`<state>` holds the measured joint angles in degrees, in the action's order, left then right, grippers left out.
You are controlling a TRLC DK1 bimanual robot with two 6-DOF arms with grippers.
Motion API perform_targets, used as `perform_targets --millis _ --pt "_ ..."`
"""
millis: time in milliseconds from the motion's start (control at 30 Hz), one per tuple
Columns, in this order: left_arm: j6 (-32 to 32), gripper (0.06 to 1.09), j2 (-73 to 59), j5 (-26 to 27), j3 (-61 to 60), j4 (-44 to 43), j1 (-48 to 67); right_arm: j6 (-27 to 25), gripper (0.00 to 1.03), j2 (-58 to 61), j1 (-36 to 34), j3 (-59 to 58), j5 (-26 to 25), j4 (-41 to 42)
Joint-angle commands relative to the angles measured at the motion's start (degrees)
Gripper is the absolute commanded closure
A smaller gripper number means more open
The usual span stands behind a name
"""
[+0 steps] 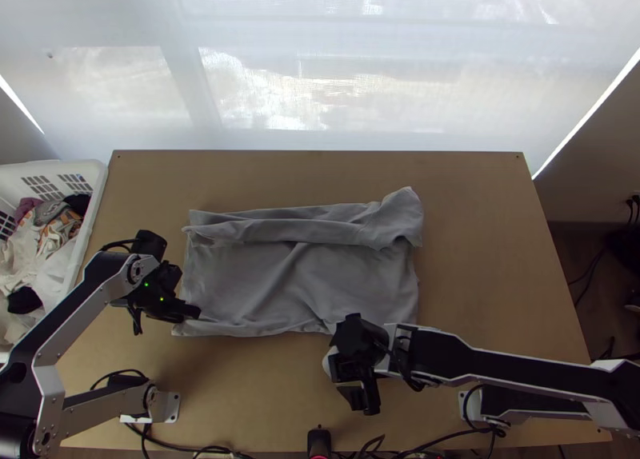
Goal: Fold the t-shirt
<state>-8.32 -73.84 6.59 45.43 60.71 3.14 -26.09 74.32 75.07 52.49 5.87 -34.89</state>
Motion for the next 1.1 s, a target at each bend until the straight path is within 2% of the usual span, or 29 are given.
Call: perform_targets --millis 0,367,467,600,700,767,1033,1067 --pt "0.32 1.05 -1.13 0.0 0.19 -0.85 -0.32 1.92 0.05 4.25 2.19 -0.63 0.46 4.04" --pt "-1.18 1.05 -2.09 0.0 0.8 -1.29 -1.11 2.44 0.05 6.36 1.13 -7.05 0.28 10.02" --pt "-1.53 1.05 -2.18 0.0 0.98 -1.21 -1.47 2.36 0.12 6.8 0.96 -8.02 0.2 11.34" --pt "-1.62 1.05 -2.18 0.0 1.5 -0.59 -1.47 2.09 0.27 7.24 -0.1 -8.37 0.11 12.22" --pt "-2.05 1.05 -2.09 0.0 1.59 -0.06 -1.47 1.65 0.44 7.5 -1.24 -8.72 -0.42 13.19" --pt "-2.23 1.05 -1.83 0.0 1.59 0.02 -1.47 1.21 0.5 7.85 -1.94 -9.07 -1.03 13.98" --pt "-2.67 1.05 -0.69 0.0 2.12 1.08 -1.55 0.69 0.99 8.29 -3.52 -9.51 -3.5 14.94" --pt "-2.67 1.05 -0.51 0.0 2.12 1.17 -1.47 0.69 1.0 8.29 -3.7 -9.51 -3.5 14.86"
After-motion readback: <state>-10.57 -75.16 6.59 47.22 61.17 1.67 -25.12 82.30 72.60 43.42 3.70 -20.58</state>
